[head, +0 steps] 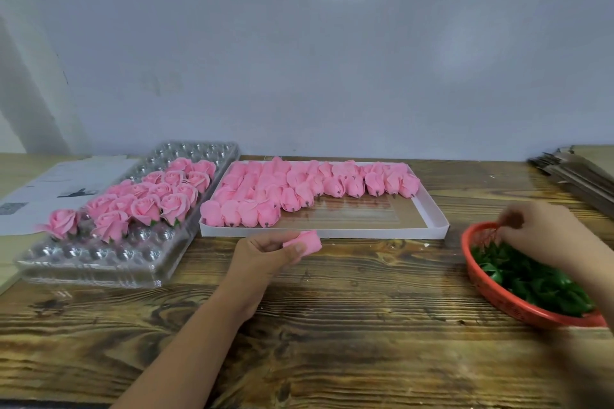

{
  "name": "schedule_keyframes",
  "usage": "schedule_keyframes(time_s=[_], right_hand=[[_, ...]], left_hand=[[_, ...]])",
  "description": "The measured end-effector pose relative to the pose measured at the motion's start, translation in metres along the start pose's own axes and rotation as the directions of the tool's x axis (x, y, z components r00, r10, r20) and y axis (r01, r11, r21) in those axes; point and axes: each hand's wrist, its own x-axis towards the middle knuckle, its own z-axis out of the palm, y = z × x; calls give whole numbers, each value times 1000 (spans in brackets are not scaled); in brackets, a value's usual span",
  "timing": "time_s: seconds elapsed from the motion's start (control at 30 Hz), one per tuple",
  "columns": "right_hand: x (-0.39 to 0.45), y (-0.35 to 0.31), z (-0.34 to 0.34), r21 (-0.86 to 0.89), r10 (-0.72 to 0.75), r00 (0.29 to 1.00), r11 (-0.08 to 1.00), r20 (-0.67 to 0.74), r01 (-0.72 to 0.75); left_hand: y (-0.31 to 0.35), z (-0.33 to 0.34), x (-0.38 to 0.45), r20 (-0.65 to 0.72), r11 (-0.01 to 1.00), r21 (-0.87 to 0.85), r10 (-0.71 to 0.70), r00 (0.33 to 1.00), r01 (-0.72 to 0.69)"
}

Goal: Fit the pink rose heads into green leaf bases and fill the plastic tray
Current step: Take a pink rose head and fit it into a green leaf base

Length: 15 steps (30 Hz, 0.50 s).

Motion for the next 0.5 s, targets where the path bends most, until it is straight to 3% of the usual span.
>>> schedule_keyframes(time_s=[0.07,0.17,0.5], right_hand=[[5,1,-4,32,67,995,997,-73,-65],[15,6,-3,-46,136,991,990,18,-135],[18,0,1,-275,160,980,954,114,-123]], left_hand=[[0,0,0,-1,1000,9,-2,1000,2],[-1,-1,1,-1,1000,21,-4,1000,4],[-1,-2,1,-18,999,31,-12,1000,13]])
